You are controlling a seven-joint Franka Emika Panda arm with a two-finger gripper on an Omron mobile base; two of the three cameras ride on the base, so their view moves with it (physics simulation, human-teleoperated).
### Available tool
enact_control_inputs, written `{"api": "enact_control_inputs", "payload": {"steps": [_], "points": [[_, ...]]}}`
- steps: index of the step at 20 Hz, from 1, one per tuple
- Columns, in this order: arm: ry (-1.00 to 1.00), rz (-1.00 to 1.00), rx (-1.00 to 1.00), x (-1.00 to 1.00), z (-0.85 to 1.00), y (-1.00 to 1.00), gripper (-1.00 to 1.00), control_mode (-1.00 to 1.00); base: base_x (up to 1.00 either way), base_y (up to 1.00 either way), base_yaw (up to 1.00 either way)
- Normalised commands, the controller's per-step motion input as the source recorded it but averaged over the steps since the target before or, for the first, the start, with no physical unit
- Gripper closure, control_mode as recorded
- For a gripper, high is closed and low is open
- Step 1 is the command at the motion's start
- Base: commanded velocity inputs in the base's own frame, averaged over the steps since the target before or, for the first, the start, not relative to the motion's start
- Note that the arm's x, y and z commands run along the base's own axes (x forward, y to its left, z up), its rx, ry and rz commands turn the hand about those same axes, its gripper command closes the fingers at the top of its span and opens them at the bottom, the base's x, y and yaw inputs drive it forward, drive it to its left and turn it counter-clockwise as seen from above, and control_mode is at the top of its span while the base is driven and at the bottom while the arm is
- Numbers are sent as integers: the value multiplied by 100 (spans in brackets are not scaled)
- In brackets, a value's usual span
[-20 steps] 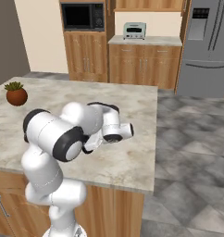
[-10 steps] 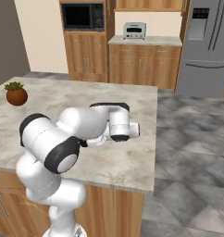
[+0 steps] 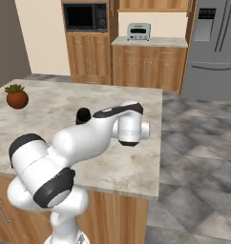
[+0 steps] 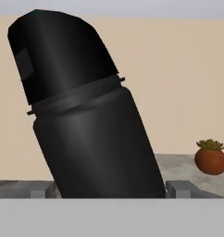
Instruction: Pick the water bottle from the counter and place it in the open cabinet.
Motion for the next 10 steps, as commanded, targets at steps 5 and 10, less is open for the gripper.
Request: {"api": "enact_control_inputs", "payload": {"steps": [5,10], "points": [[2,-3,4,-21,56,-23,100,-100,0,0,0],[0,-10,-8,-26,32,-22,100,-100,0,0,0]]}}
